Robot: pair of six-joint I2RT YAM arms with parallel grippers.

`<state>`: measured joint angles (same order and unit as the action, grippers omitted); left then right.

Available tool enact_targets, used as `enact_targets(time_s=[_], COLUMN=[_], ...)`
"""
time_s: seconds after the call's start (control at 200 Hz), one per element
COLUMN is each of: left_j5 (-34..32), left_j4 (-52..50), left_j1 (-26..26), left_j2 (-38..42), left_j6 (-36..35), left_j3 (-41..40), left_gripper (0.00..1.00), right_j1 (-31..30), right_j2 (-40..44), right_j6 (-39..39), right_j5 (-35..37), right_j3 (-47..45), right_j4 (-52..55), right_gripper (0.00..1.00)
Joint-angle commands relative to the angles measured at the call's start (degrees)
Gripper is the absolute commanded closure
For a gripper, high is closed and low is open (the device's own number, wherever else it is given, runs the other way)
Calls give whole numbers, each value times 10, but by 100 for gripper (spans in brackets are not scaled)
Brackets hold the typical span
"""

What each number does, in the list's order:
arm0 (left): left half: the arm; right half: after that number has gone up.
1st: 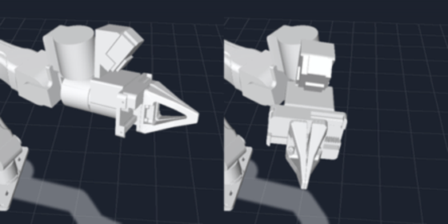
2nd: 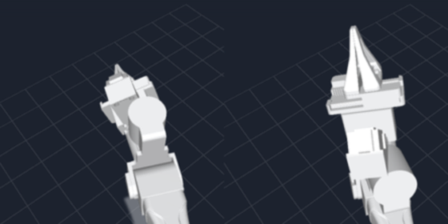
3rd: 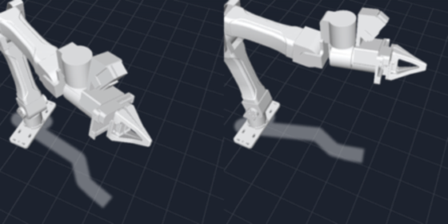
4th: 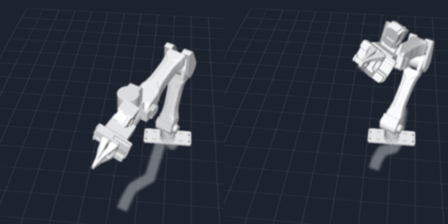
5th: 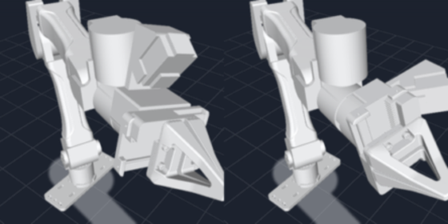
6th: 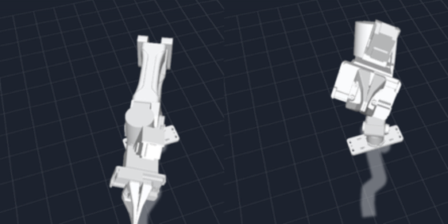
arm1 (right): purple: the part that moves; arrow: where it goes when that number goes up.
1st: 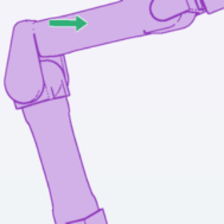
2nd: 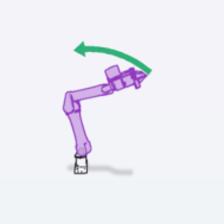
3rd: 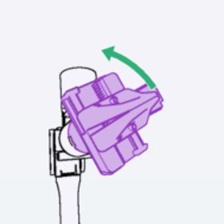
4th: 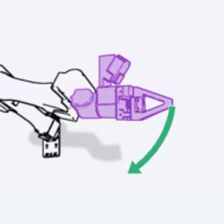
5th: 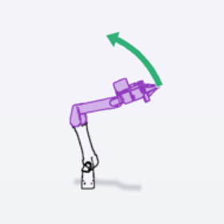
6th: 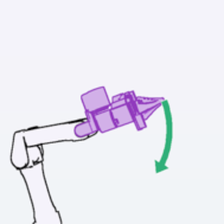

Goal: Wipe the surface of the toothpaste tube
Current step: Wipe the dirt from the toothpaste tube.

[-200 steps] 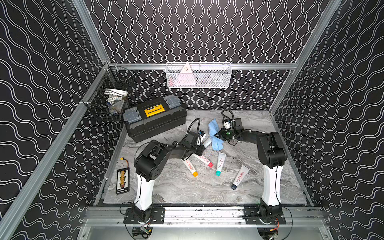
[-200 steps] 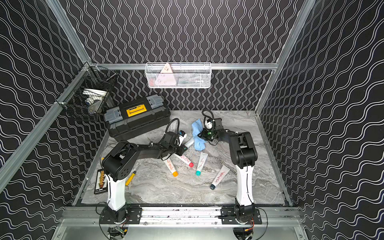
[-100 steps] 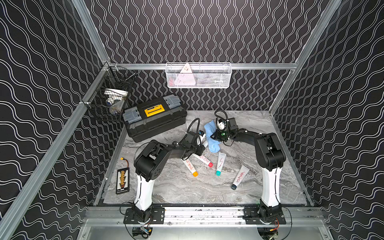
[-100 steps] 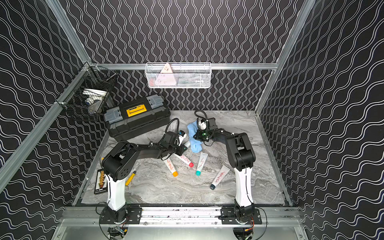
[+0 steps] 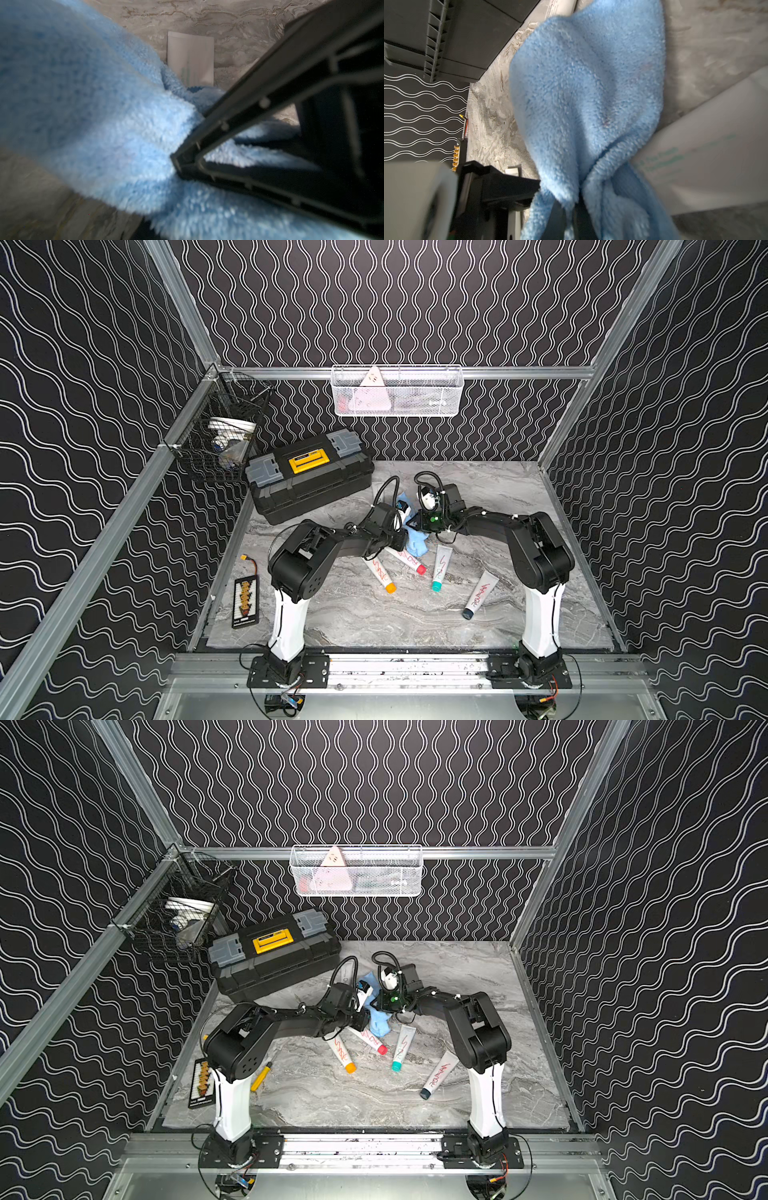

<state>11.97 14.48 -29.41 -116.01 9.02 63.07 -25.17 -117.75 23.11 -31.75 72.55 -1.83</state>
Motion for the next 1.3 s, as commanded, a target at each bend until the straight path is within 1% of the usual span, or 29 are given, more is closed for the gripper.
enact_targets(time_s=[0.0, 0.17, 0.32, 0.475, 0.665, 0.886, 1.016, 1.291], left_j5=[-10, -10, -7, -7, -6, -5, -4, -5], left_j4=[-4, -5, -3, -2, -1, 1, 1, 5], left_j1=[3, 3, 3, 3, 3, 3, 3, 3], left_j2=[-6, -4, -1, 1, 3, 5, 6, 7], left_j6=[12, 10, 11, 10, 10, 10, 10, 12], left_j3=[-3, -4, -7, -8, -11, -13, -14, -18], left_gripper=[83, 83, 83, 83, 83, 83, 83, 84], right_j1=[-6, -3, 16, 43, 87, 128, 139, 133], right_j2=[2, -8, -21, -34, -57, -63, -64, -60], right_j6=[11, 0, -2, -12, -5, -4, -6, -9], right_j5=[-41, -31, -23, -2, 15, 38, 41, 31], right_j3=[-3, 4, 9, 18, 33, 43, 53, 71], right_j4=[50, 58, 59, 71, 86, 94, 100, 107], right_gripper=[100, 100, 100, 100, 100, 100, 100, 100])
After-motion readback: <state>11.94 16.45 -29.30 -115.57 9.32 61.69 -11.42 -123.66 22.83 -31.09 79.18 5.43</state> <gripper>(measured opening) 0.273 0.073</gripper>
